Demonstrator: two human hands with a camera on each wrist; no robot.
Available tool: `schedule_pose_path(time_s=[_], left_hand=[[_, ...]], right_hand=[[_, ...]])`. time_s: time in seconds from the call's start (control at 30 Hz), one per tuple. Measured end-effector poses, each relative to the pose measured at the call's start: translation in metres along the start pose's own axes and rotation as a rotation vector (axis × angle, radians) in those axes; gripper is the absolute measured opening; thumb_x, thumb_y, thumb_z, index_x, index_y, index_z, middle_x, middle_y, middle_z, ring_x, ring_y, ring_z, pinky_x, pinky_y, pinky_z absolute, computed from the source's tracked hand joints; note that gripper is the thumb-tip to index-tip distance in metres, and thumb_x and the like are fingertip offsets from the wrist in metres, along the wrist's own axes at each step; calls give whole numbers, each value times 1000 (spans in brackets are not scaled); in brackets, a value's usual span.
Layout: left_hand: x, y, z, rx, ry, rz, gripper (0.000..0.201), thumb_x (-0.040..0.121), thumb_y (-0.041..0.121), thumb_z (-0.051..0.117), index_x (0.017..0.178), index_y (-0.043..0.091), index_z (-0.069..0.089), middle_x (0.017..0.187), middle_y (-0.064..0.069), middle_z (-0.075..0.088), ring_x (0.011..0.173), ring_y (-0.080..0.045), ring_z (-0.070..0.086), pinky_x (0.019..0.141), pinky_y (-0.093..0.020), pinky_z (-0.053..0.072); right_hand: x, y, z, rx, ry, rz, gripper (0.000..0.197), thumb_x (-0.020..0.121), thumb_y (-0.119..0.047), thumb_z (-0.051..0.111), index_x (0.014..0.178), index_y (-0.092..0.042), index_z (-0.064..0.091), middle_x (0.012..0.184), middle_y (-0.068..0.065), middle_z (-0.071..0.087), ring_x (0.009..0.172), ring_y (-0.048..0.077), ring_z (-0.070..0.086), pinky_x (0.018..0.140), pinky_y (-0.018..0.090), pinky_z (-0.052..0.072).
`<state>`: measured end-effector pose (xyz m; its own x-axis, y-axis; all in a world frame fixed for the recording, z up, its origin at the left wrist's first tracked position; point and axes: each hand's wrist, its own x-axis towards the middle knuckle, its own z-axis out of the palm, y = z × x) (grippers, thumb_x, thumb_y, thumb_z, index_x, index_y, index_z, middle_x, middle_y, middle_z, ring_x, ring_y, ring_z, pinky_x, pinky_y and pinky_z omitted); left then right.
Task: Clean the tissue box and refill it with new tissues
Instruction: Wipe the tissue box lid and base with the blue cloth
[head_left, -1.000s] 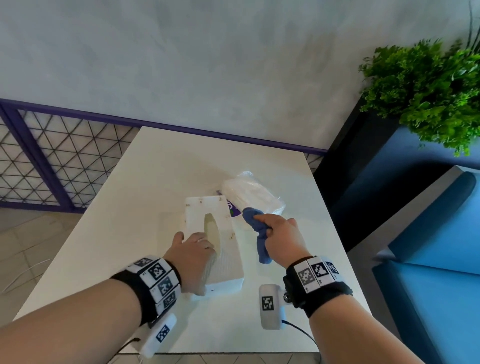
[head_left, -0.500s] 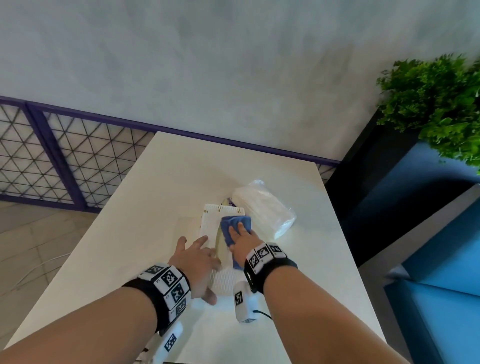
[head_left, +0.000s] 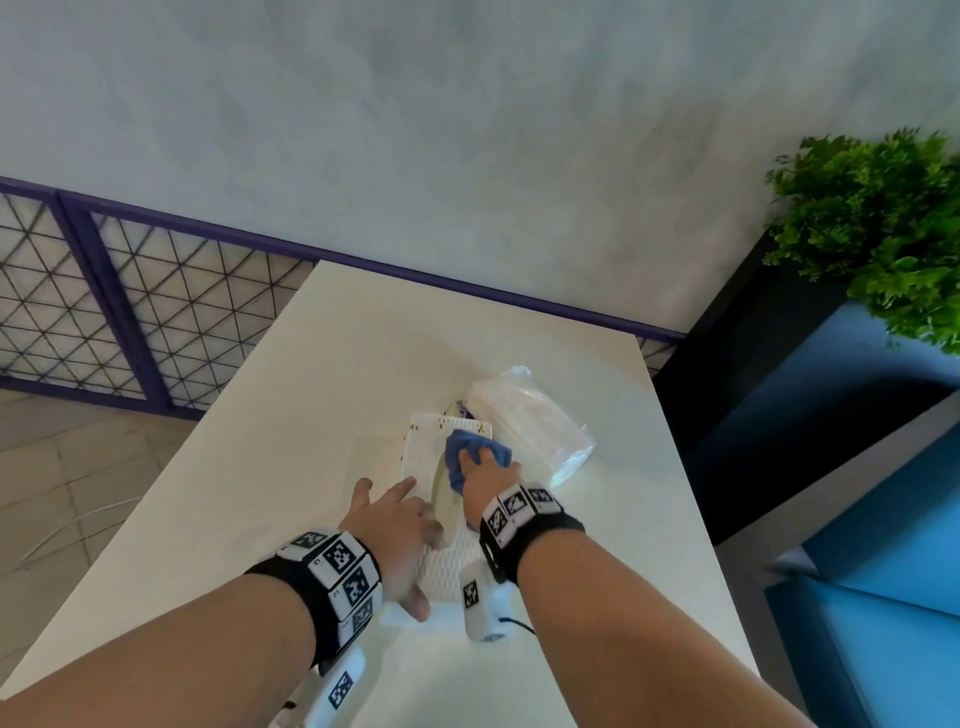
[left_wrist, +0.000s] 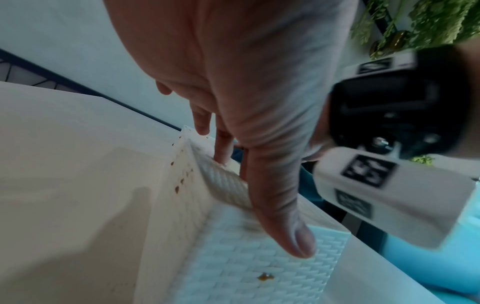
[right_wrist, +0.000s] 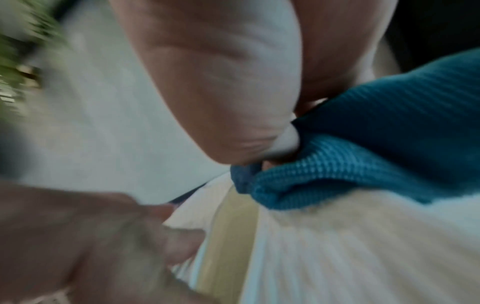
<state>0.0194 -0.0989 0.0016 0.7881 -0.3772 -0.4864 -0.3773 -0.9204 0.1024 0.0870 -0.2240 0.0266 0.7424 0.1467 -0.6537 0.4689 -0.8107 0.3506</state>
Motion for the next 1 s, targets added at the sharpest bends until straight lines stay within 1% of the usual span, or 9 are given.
schedule_pose_path(time_s=[0.1,0.23,0.33,0.53,0.6,0.67,0.73,0.83,1.0], left_hand=[[-3,-5,3,-81,87,-31,103,59,65,75,143,32,26,154,5,30,148,-18,2,111,-59,-9],[-3,-12,11,-108,166,-50,128,49,74,71,148,27,4,155,10,26,147,-14,4,111,-56,-11],[-1,-15,16,-153,186,-37,132,46,78,68,149,30,2,154,12,29,147,-13,2,110,-55,-10],[0,-13,12,-119,183,-44,136,45,77,70,149,28,-3,152,10,33,147,-14,8,110,-57,-1],[0,-12,10,-85,180,-43,137,45,77,71,149,28,-3,150,10,36,147,-15,9,110,-58,-1],[0,-11,6,-32,163,-38,135,45,78,70,149,28,0,150,10,37,147,-16,8,110,-59,-2],[2,-10,4,19,118,-18,126,48,79,68,149,31,10,152,8,33,147,-18,5,109,-62,-5],[0,-8,0,83,50,35,99,58,78,63,143,40,31,152,7,31,148,-21,-1,107,-66,-9],[-12,-17,-14,273,-106,71,80,71,53,72,141,46,33,159,10,13,147,-24,-13,110,-65,-2]], right_hand=[[-1,4,0,32,42,-10,71,96,-28,51,152,-14,10,159,9,5,146,30,14,116,44,18],[-11,-5,38,116,52,-119,54,96,-24,49,146,-16,31,149,11,38,133,31,43,109,41,36],[-30,-10,64,172,111,-241,48,96,-21,47,143,-16,37,142,13,48,124,32,51,105,39,40],[-54,-30,57,107,239,-321,54,100,-21,39,151,-22,20,160,8,19,128,33,43,106,40,31],[-61,-33,57,60,277,-351,51,100,-21,38,149,-25,25,159,6,23,121,29,46,102,39,31],[-66,-29,63,88,261,-376,45,99,-18,41,143,-25,39,144,7,47,104,30,52,99,36,31],[-71,-18,69,198,225,-395,43,95,-11,46,136,-22,51,130,9,60,107,32,56,98,34,34],[-80,10,73,414,167,-353,39,90,-9,52,125,-23,64,124,6,66,111,27,58,94,25,37],[-89,62,71,940,363,-43,46,90,-7,49,129,-27,59,124,-1,64,112,15,58,88,13,35]])
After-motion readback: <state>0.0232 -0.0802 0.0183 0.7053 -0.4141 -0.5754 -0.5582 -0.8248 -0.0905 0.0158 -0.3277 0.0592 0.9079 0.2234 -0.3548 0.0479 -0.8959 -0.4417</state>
